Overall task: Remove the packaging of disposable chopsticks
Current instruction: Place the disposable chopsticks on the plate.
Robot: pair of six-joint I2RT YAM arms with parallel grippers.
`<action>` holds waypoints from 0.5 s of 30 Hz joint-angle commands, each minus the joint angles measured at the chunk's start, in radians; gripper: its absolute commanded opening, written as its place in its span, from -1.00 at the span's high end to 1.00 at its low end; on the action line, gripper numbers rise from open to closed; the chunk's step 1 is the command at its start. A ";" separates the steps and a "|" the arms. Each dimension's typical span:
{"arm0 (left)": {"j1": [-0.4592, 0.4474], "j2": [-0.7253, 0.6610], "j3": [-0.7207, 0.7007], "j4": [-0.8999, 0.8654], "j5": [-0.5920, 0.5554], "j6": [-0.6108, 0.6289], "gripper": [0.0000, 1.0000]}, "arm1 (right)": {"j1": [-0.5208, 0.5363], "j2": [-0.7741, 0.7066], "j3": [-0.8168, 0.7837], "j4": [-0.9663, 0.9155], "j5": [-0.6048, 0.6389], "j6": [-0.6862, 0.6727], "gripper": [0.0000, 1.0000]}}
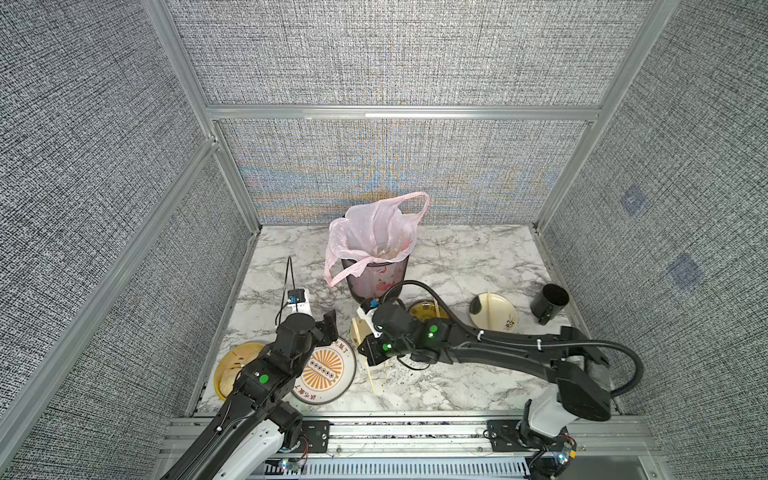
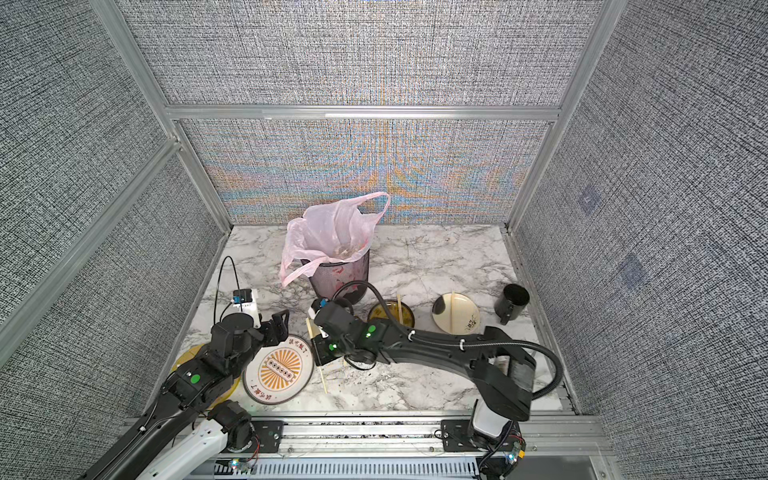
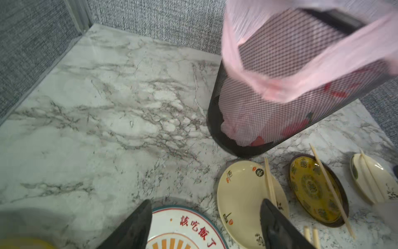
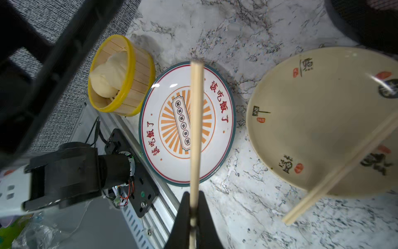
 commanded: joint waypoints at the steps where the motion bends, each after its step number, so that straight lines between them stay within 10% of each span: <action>1: 0.013 -0.062 -0.034 -0.066 -0.110 -0.086 -0.47 | 0.037 0.092 0.114 -0.167 0.096 0.021 1.00; 11: 0.422 0.172 -0.073 0.179 0.387 -0.045 -0.27 | 0.044 0.392 0.450 -0.378 0.024 -0.002 1.00; 15: 0.481 0.184 -0.084 0.204 0.397 -0.049 -0.25 | 0.034 0.466 0.546 -0.449 0.014 -0.015 1.00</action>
